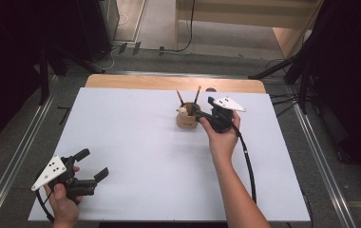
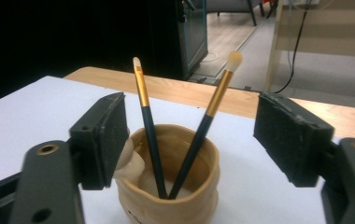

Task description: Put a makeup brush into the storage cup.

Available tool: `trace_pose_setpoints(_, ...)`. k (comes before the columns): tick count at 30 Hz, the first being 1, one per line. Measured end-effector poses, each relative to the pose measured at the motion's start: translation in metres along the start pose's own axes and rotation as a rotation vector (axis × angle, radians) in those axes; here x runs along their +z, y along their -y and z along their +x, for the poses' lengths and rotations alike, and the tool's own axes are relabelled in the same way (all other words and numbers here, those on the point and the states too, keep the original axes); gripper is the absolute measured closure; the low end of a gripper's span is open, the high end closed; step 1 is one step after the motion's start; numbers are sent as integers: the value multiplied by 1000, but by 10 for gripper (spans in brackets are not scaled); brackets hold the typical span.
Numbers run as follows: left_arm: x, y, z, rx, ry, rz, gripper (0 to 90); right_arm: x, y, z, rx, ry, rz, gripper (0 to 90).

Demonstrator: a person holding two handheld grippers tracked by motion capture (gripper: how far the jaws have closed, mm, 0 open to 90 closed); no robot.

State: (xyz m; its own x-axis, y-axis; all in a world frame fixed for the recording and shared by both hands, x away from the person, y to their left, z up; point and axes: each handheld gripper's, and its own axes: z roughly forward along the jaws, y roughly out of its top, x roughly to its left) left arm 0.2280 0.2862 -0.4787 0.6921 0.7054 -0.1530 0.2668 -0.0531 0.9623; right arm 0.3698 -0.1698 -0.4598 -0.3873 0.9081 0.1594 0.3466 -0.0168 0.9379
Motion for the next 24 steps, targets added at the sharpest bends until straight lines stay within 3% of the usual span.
trace_pose_setpoints(3, 0, 0, 0, 0, -1, 0, 0, -5, 3, -1, -4, 2, 3, 253)
trace_pose_setpoints(6, 0, 0, -1, 0, -2, 0, 0, -10, 9, -3, -39, 16, 12, 215)
trace_pose_setpoints(11, 1, 0, -1, 5, -2, 6, 0, -19, 16, -7, -35, -5, -2, 145)
trace_pose_setpoints(24, 2, 1, -1, 8, -1, 9, 0, -38, 29, -16, -37, 43, -27, 137)
